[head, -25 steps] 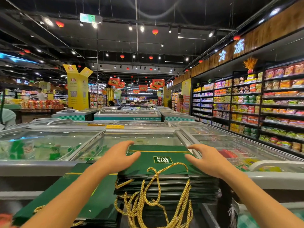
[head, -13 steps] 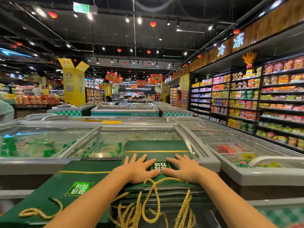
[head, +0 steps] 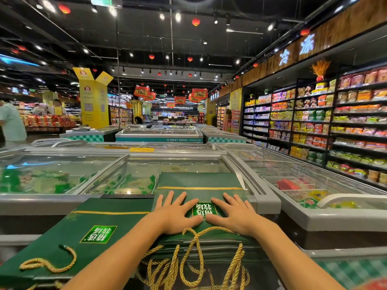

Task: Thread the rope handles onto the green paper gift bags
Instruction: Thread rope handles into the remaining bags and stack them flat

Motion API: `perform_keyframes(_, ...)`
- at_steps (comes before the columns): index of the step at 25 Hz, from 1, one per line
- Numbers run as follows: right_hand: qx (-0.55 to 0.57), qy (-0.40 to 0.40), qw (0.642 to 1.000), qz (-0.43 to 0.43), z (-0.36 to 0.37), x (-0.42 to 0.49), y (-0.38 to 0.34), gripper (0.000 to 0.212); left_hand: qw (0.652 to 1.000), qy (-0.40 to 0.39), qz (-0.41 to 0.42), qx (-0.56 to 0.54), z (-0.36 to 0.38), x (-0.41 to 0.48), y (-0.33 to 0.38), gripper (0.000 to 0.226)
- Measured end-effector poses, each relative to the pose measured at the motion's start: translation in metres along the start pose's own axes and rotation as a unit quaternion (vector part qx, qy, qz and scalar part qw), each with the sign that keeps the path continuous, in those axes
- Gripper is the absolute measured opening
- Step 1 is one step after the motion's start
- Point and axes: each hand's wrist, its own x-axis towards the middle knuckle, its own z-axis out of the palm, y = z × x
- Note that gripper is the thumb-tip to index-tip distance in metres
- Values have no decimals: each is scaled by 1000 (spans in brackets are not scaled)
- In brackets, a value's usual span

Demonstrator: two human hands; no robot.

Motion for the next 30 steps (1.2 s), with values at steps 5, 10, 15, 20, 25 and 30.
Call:
perform_keyframes(5,7,117,992,-39,-41,-18,-18,66,984,117,55,-125,-45,-38,-14,45)
perform_keyframes(10,55,250,957,-138,-61,-44,-89,40,956,235,8,-177,-61,-128,-85,24)
perform_keyframes(15,12,192,943,-270,-25,-69,-202,37,967,207,-75,-125,-12,-199,-166,33)
perform_keyframes(20,-45,92,951,-292,54,-65,-263,40,972,162,-143,-90,41,-239,-213,58)
perform_keyframes(25,-48,55,983,-168,111,-54,-259,48,955,232,-171,-60,75,-241,-221,47)
perform_keyframes(30,19,52,986,-157,110,-60,-249,40,949,274,-157,-5,79,-244,-222,32)
